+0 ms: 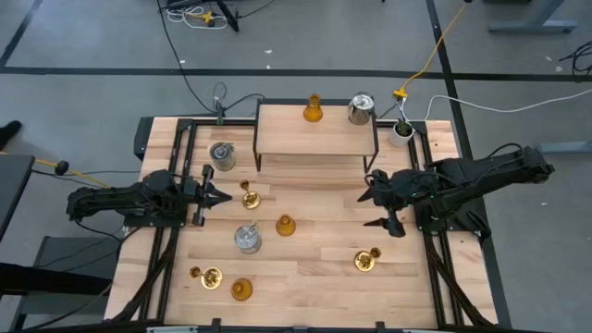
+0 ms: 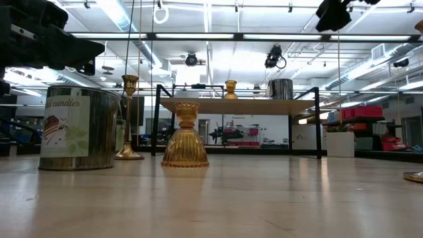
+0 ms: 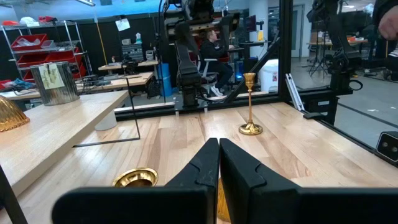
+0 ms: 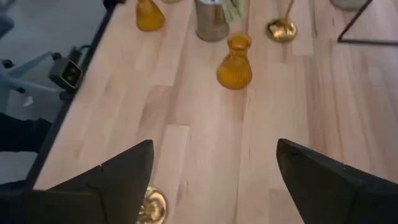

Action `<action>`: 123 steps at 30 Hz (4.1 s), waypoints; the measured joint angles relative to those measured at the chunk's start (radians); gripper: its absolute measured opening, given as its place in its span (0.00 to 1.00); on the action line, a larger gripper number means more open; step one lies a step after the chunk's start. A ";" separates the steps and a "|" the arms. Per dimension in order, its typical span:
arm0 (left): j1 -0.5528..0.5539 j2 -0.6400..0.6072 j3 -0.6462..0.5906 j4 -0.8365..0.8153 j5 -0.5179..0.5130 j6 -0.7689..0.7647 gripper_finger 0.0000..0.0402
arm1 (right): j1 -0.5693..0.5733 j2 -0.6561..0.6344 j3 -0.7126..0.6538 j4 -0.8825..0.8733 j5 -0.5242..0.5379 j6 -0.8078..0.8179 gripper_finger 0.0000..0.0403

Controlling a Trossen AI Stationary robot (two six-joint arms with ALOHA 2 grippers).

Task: Pick & Place candle stick holders
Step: Put the middle gold candle holder on the shelf

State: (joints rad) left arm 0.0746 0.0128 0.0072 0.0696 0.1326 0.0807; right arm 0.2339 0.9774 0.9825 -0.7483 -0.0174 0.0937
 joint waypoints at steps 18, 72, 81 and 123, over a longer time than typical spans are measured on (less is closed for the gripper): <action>0.000 0.000 0.000 0.000 0.000 0.000 0.05 | 0.142 0.006 0.000 -0.025 -0.062 -0.008 0.85; 0.000 0.000 0.000 0.000 0.000 0.000 0.05 | 0.330 0.089 -0.206 0.168 0.001 -0.105 0.63; 0.000 0.000 0.000 0.000 0.000 0.000 0.05 | 0.330 0.089 -0.206 0.165 -0.002 -0.106 0.52; 0.000 0.000 0.000 0.000 0.000 0.000 0.05 | 0.310 0.089 -0.172 0.143 -0.001 -0.106 0.38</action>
State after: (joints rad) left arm 0.0742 0.0128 0.0074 0.0692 0.1326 0.0807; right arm 0.5435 1.0664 0.8110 -0.6053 -0.0181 -0.0123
